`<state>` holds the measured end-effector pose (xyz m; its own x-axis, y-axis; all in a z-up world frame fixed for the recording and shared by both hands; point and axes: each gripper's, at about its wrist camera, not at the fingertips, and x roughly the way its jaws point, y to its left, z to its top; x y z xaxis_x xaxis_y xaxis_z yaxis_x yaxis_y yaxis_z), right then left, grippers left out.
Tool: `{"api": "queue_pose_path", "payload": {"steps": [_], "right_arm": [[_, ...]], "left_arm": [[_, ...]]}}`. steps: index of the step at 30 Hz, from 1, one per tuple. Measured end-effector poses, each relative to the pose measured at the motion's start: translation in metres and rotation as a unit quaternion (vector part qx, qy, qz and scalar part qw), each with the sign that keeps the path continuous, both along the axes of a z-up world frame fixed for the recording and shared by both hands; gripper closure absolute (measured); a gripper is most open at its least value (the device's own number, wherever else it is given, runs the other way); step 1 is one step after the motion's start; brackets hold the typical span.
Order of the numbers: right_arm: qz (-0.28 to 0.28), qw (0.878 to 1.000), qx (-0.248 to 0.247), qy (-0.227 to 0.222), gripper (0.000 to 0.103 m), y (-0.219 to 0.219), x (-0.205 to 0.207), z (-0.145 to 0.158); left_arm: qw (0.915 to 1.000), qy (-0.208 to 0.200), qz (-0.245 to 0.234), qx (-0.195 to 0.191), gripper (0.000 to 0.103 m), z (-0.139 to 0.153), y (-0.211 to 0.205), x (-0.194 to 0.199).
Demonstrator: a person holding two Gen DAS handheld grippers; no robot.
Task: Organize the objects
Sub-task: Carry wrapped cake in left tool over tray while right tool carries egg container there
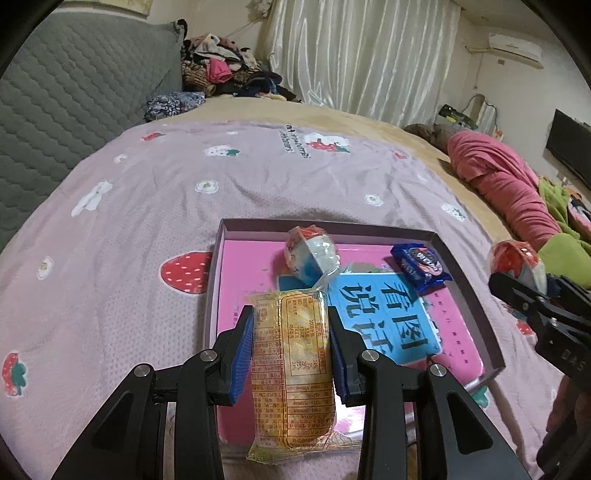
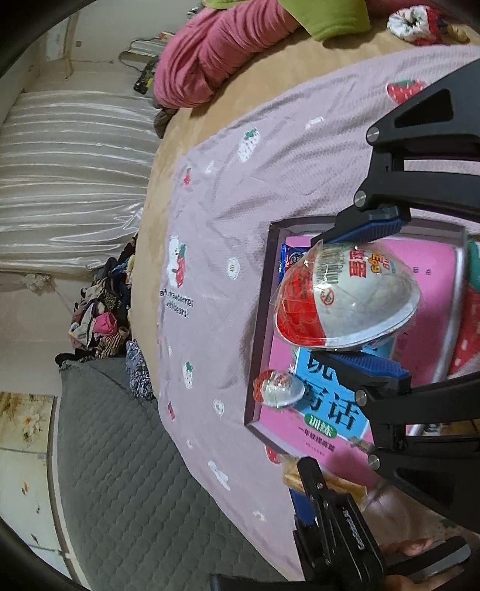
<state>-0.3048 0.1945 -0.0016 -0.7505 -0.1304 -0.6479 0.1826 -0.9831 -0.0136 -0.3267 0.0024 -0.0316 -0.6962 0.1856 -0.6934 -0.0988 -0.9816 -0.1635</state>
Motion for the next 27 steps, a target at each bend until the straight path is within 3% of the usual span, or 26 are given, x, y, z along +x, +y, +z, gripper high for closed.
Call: {"api": "queue_pose_path", "payload": {"steps": [9,27], "right_arm": [[0.0,1.0,0.014,-0.018,0.051,0.001,-0.025,-0.039],[-0.004,0.999,0.027,-0.029,0.051,0.005,-0.037,-0.057]], "left_arm": [[0.9999,-0.007,-0.002,0.008,0.065,-0.023,0.0,-0.015],[0.9998,-0.017,0.007,-0.002,0.065,-0.041,0.0,-0.024]]}}
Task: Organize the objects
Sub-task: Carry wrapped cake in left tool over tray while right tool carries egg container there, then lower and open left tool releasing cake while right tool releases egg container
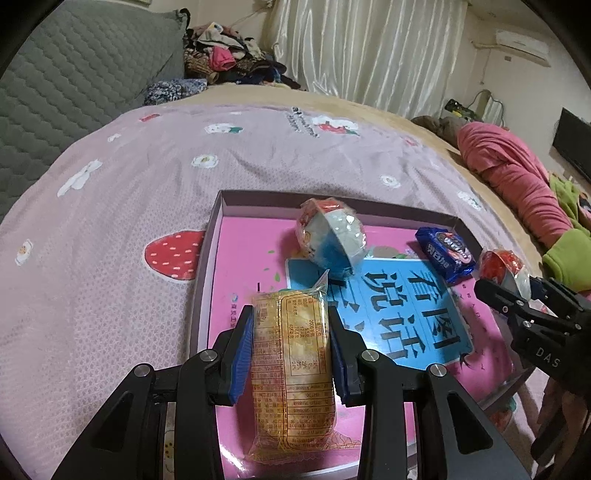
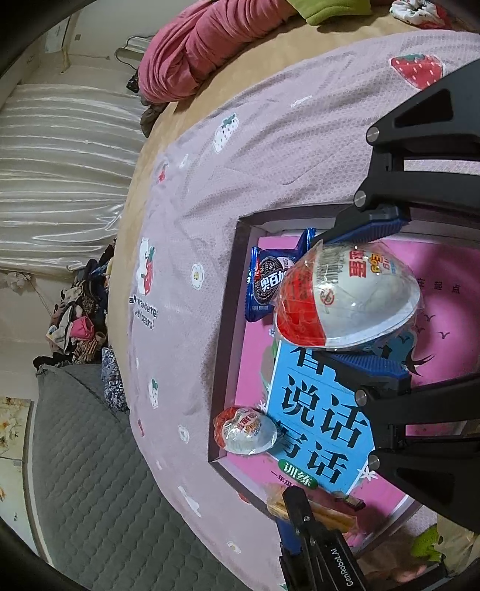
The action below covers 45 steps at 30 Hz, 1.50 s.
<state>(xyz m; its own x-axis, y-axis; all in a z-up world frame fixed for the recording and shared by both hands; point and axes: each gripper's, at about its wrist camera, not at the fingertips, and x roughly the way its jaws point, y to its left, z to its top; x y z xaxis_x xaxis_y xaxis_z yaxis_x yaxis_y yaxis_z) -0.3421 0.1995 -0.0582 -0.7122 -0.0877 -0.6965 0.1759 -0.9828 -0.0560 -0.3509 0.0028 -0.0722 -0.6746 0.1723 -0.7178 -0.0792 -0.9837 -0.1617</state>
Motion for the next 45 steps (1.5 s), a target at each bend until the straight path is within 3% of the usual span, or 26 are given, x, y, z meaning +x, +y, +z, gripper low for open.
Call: {"api": "queue_pose_path", "payload": {"steps": [28,45], "right_arm": [[0.006,1.0,-0.002,-0.022,0.051,0.004,-0.014,-0.024],[0.003,0.999,0.009,-0.033,0.051,0.0,-0.017,-0.031]], "left_arm": [[0.999,-0.031,0.008,-0.031,0.065,-0.01,0.01,-0.029],[0.9985,-0.029,0.001,-0.046,0.064,-0.017,0.016,-0.029]]}}
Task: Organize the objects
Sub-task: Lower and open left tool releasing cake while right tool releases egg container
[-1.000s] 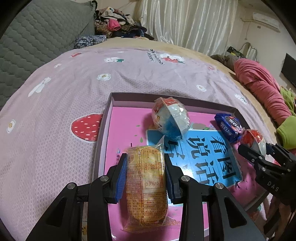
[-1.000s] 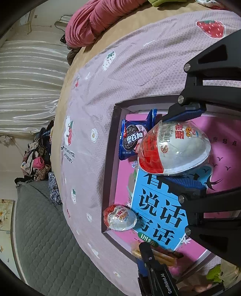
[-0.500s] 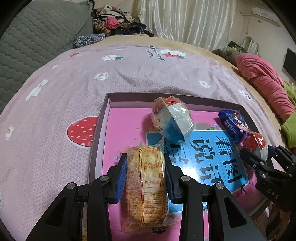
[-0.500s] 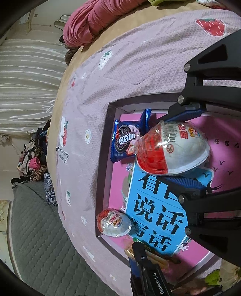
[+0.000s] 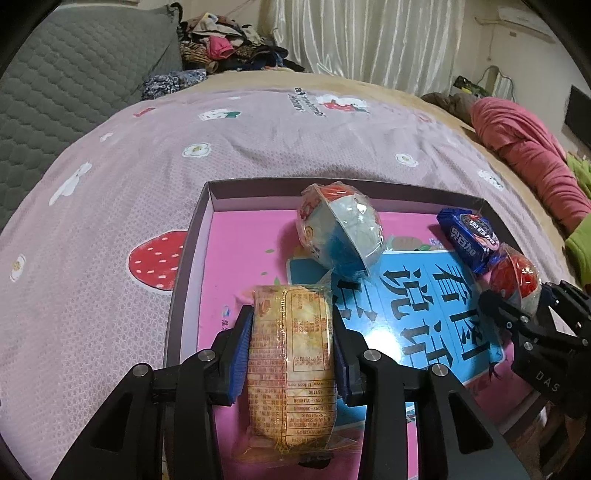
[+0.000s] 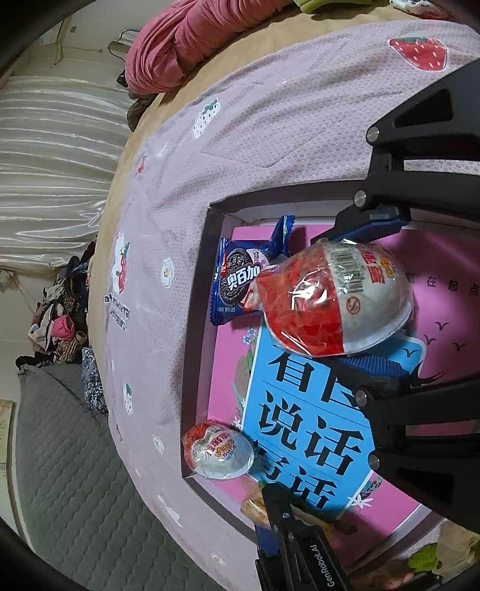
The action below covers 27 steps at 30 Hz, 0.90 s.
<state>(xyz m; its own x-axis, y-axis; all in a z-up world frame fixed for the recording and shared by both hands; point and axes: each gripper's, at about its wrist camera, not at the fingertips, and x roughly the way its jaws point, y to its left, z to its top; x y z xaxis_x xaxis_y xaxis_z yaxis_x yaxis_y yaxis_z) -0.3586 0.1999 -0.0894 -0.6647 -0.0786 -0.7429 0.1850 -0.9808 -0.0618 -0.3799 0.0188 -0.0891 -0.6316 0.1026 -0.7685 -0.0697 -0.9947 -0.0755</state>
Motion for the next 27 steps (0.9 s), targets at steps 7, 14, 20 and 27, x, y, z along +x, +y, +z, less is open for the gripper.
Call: {"api": "queue_pose_path", "payload": {"steps": [7,14,20,27], "right_arm": [[-0.001,1.0,0.001,-0.005,0.051,0.0008,-0.0004,-0.0003],[0.0,1.0,0.0,-0.012,0.051,0.0009,-0.0015,-0.0011],[0.002,1.0,0.002,-0.02,0.046,0.0014,-0.0029,-0.0029],[-0.001,1.0,0.003,-0.028,0.039,0.0016,-0.0014,-0.002]], "left_arm": [[1.0,-0.001,-0.004,-0.009,0.062,-0.0013,0.0012,0.0007],[0.9999,-0.001,-0.009,-0.008,0.06,-0.001,-0.0007,0.0032],[0.9999,-0.004,-0.015,-0.006,0.047,-0.001,-0.0017,0.0052],[0.9997,-0.011,-0.02,0.002,0.038,0.0016,-0.0035,0.0086]]}}
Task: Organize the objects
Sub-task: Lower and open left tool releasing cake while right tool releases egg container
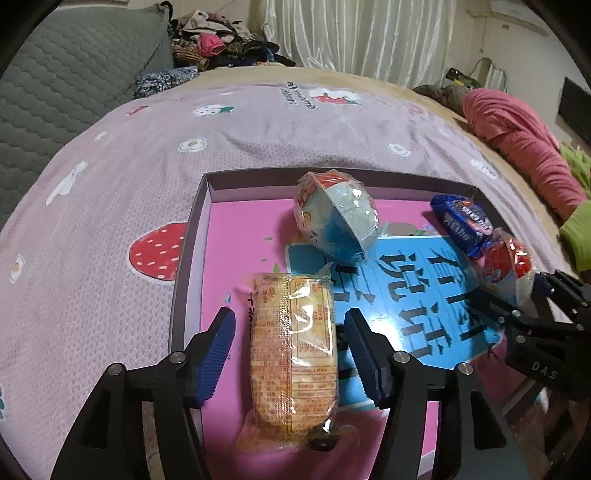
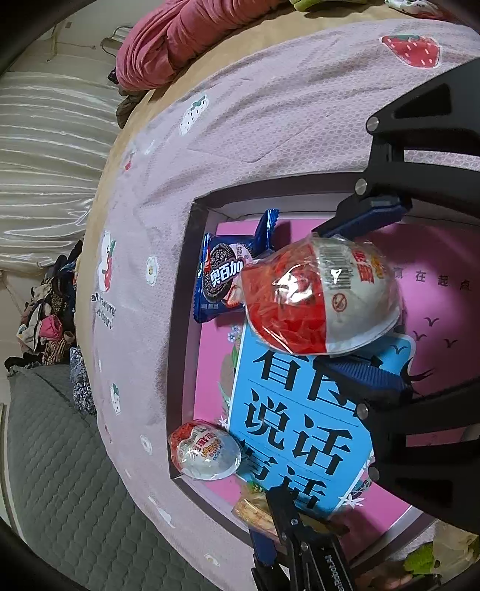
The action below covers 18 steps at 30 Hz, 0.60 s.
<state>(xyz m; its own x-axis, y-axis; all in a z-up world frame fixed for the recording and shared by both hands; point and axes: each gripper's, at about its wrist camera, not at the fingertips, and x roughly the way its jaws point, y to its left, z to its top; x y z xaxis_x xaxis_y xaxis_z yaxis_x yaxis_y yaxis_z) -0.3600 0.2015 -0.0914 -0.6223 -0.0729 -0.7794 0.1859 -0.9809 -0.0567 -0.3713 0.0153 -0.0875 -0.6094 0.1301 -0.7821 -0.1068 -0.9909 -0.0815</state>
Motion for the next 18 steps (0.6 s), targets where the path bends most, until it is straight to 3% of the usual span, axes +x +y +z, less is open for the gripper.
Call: {"api": "queue_pose_path", "payload": {"steps": [3,14,18], "right_arm": [[-0.001,1.0,0.002,0.003,0.037,0.0,0.002,0.004],[-0.013,0.999,0.022,0.04,0.031,0.0,0.019,0.031],[-0.015,0.998,0.023,0.059,0.026,-0.002,0.03,0.046]], "left_arm": [[1.0,0.004,0.0,0.001,0.029,0.004,0.0,0.003],[0.9996,0.015,0.021,0.006,0.024,0.025,-0.013,0.019],[0.9991,0.03,0.028,-0.014,0.023,0.035,-0.014,0.034]]}}
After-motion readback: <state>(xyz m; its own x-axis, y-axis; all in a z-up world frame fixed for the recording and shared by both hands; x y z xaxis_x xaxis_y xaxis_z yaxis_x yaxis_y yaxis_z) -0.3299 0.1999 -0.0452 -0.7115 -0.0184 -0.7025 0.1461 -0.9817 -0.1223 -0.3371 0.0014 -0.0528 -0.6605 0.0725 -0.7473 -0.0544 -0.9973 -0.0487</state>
